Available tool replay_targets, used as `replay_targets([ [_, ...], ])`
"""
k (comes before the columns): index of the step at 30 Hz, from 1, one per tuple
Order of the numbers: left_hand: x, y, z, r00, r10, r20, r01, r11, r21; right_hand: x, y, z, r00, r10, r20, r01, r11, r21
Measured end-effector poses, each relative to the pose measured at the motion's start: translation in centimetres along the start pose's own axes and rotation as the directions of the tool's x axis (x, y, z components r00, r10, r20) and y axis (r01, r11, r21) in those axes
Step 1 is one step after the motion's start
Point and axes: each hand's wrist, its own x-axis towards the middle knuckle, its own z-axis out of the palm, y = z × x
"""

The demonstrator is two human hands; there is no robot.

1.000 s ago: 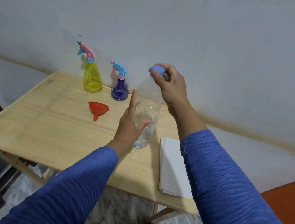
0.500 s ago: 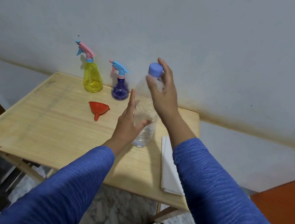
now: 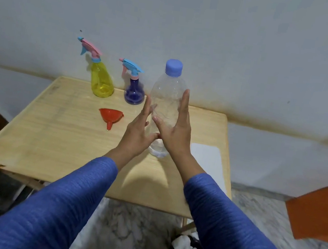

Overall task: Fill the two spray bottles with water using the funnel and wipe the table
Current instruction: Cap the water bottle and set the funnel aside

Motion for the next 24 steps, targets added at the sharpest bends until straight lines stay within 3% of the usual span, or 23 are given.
replay_targets([
  [6,0.4,-0.9,-0.2,1.0,0.015,-0.006,-0.015,1.0,-0.009,0.1,0.1,0.8,0.997,0.033,-0.069,-0.038,0.997,-0.07],
  [13,0.9,-4.2,-3.0,0.998,-0.002,0.059,0.006,0.998,-0.06,-0.6,-0.9,3.7,0.953,0.063,-0.295,-0.094,0.991,-0.092],
  [15,1.1,-7.2,-4.8,0.999,-0.026,0.018,0.026,0.999,0.021,-0.9,-1.3,4.9,0.931,0.062,-0.36,-0.111,0.987,-0.117],
  [18,1.5,-11.7,-7.8,0.997,-0.072,0.026,0.062,0.957,0.283,-1.0,-1.8,6.6,0.894,0.063,-0.443,-0.15,0.975,-0.162],
  [24,2.9,-17.2,-12.0,0.959,-0.134,0.248,-0.016,0.852,0.523,-1.0,-3.0,9.4,0.834,0.08,-0.546,-0.221,0.955,-0.199],
])
